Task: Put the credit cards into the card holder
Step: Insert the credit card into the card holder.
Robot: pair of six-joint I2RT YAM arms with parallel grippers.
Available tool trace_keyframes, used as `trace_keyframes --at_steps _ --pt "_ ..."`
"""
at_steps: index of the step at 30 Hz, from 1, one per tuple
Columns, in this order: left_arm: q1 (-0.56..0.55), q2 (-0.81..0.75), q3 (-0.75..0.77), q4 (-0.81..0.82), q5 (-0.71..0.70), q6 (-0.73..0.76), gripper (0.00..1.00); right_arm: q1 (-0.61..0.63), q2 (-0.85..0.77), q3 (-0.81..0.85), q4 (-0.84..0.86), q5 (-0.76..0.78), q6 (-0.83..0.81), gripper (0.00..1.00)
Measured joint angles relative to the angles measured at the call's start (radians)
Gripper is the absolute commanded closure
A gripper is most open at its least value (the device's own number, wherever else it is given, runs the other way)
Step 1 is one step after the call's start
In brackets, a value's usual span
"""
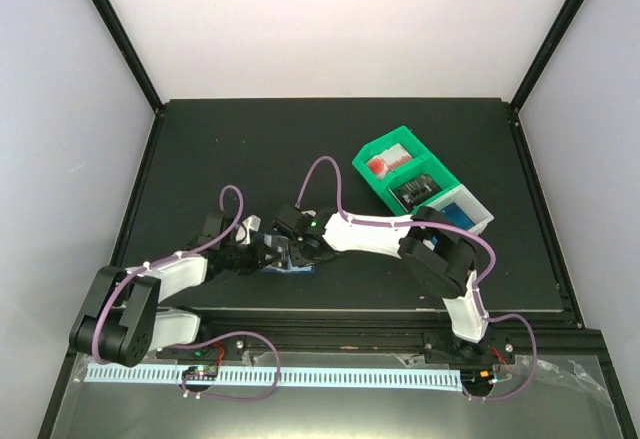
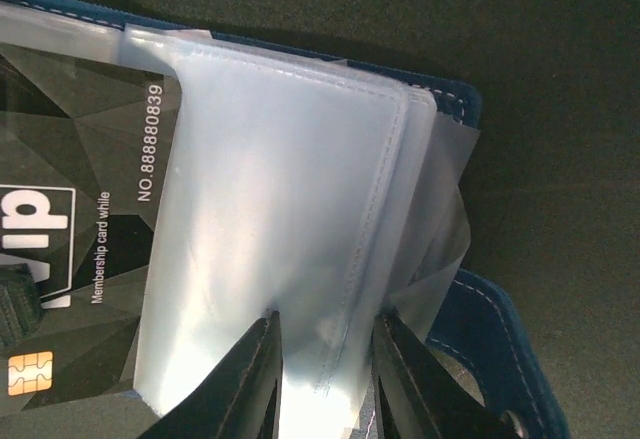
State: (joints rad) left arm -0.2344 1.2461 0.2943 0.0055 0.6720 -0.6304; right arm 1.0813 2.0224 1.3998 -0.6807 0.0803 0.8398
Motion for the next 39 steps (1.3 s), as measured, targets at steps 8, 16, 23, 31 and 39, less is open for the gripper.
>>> trace_keyframes --at_steps 8,16,23,31,39 --pt "0.002 0.036 0.011 0.014 0.002 -0.070 0.98 0.000 0.000 -0.004 0.004 0.001 0.014 0.74" --pt "0.016 0.091 0.004 0.080 0.039 -0.165 0.98 -0.003 0.000 -0.006 0.003 0.008 0.021 0.74" --pt "0.010 -0.032 -0.038 0.033 -0.022 -0.204 0.98 -0.003 -0.004 -0.013 0.011 0.007 0.023 0.74" --pt "0.011 -0.001 -0.024 0.021 -0.012 -0.199 0.99 -0.003 -0.005 -0.016 0.020 0.005 0.022 0.74" --pt "0.011 0.064 -0.006 0.071 0.046 -0.194 0.98 -0.003 -0.005 -0.016 0.020 0.005 0.021 0.74"
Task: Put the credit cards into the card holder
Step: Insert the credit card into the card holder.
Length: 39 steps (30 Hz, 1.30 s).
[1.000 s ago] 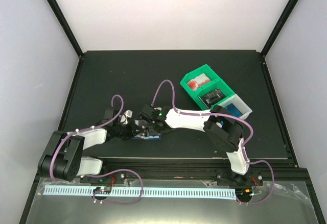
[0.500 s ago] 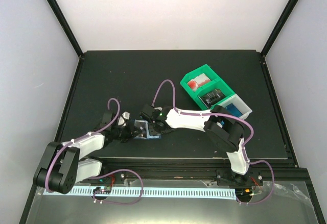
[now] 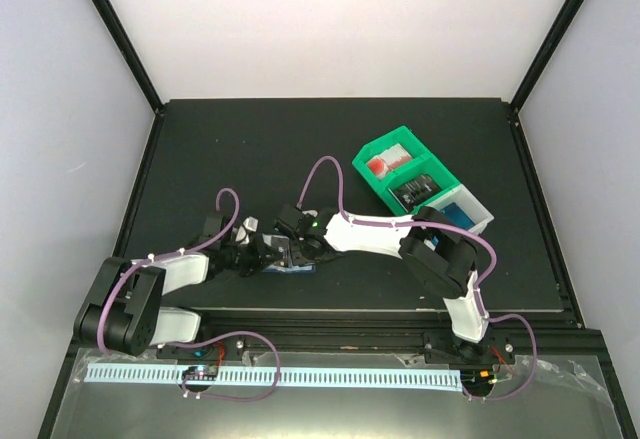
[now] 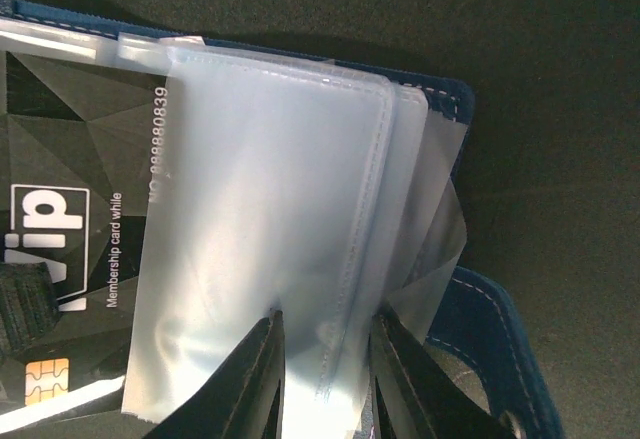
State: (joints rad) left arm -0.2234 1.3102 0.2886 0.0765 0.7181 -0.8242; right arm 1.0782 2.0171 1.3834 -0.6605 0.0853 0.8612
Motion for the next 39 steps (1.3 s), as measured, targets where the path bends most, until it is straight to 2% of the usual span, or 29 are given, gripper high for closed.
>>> trace_keyframes --at_steps 12,20,28,34,39 --pt "-0.003 0.055 0.000 0.068 0.032 0.005 0.95 0.000 0.000 0.000 0.001 -0.002 0.000 0.74" --pt "-0.046 0.060 0.000 0.092 0.019 0.012 0.93 0.000 0.000 0.000 0.002 -0.003 0.000 0.74" --pt "-0.060 0.052 0.003 0.060 -0.002 0.038 0.74 0.000 -0.005 -0.010 0.019 -0.005 0.000 0.73" --pt "-0.064 0.007 0.017 -0.003 -0.014 0.071 0.56 0.000 -0.007 -0.018 0.053 -0.012 0.000 0.73" --pt "-0.066 -0.052 0.026 -0.087 -0.056 0.114 0.50 0.000 -0.007 -0.022 0.081 -0.024 0.000 0.73"
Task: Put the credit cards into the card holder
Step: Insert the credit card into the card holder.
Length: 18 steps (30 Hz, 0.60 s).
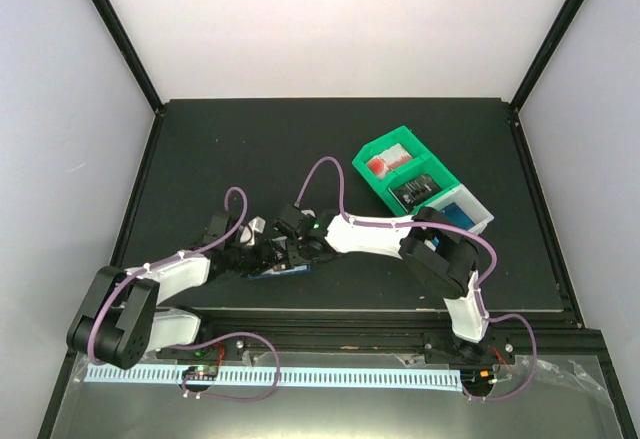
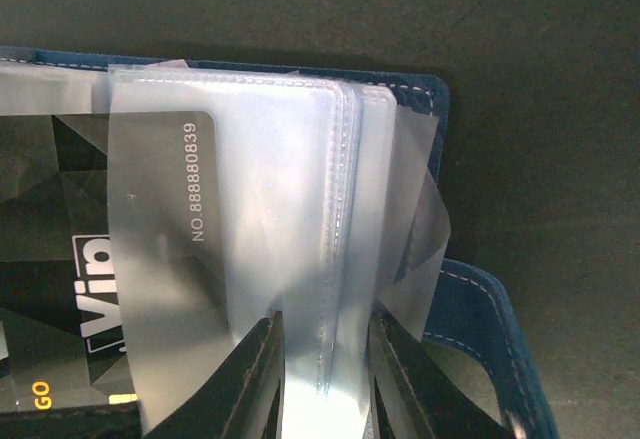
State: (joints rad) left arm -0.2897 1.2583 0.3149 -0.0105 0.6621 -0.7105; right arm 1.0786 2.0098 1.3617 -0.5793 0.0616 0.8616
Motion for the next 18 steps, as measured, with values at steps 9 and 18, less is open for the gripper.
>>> trace_keyframes --at_steps 9,18 --pt "-0.002 -0.063 0.014 -0.105 -0.056 0.042 0.39 0.000 0.000 -0.007 0.032 -0.027 0.000 0.73" --pt "-0.002 -0.142 0.011 -0.201 -0.141 0.043 0.49 0.000 0.000 -0.009 0.045 -0.044 -0.001 0.73"
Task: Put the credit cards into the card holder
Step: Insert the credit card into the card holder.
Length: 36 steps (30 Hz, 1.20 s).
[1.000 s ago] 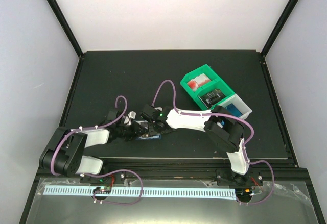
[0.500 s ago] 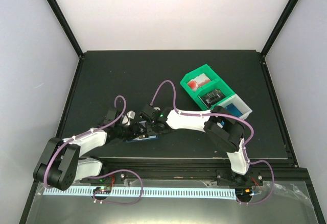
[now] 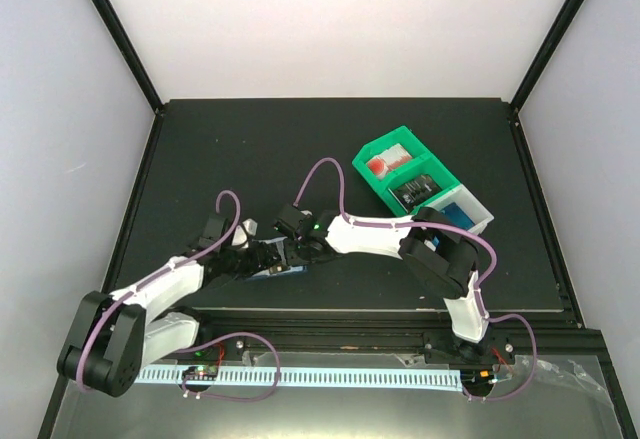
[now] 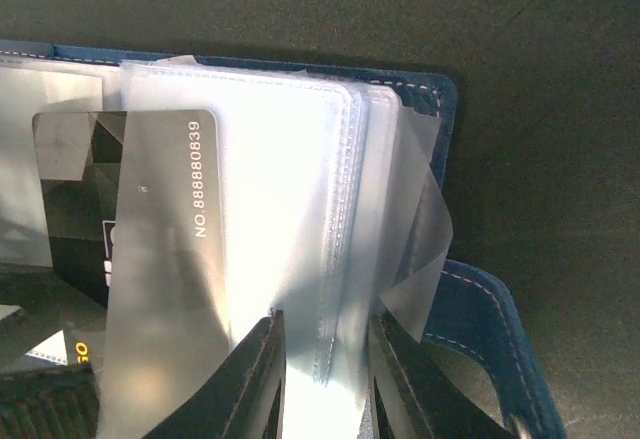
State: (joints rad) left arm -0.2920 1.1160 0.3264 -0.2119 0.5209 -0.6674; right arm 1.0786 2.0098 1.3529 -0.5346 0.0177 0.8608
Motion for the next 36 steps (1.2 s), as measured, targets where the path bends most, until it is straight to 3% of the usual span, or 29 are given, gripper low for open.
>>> trace_keyframes --at_steps 9,13,21,36 --pt "0.000 -0.042 -0.002 -0.032 -0.051 -0.012 0.41 0.000 0.000 -0.002 0.005 -0.010 -0.007 0.73" --pt "0.000 -0.015 -0.001 0.000 -0.037 -0.018 0.42 0.000 0.000 -0.002 0.005 -0.011 -0.009 0.73" --pt "0.000 0.021 -0.003 0.053 0.015 -0.018 0.46 0.000 -0.018 -0.035 0.056 -0.029 -0.011 0.59" --pt "0.000 0.089 0.017 0.084 0.052 0.019 0.48 -0.001 -0.069 -0.129 0.169 -0.040 0.007 0.55"
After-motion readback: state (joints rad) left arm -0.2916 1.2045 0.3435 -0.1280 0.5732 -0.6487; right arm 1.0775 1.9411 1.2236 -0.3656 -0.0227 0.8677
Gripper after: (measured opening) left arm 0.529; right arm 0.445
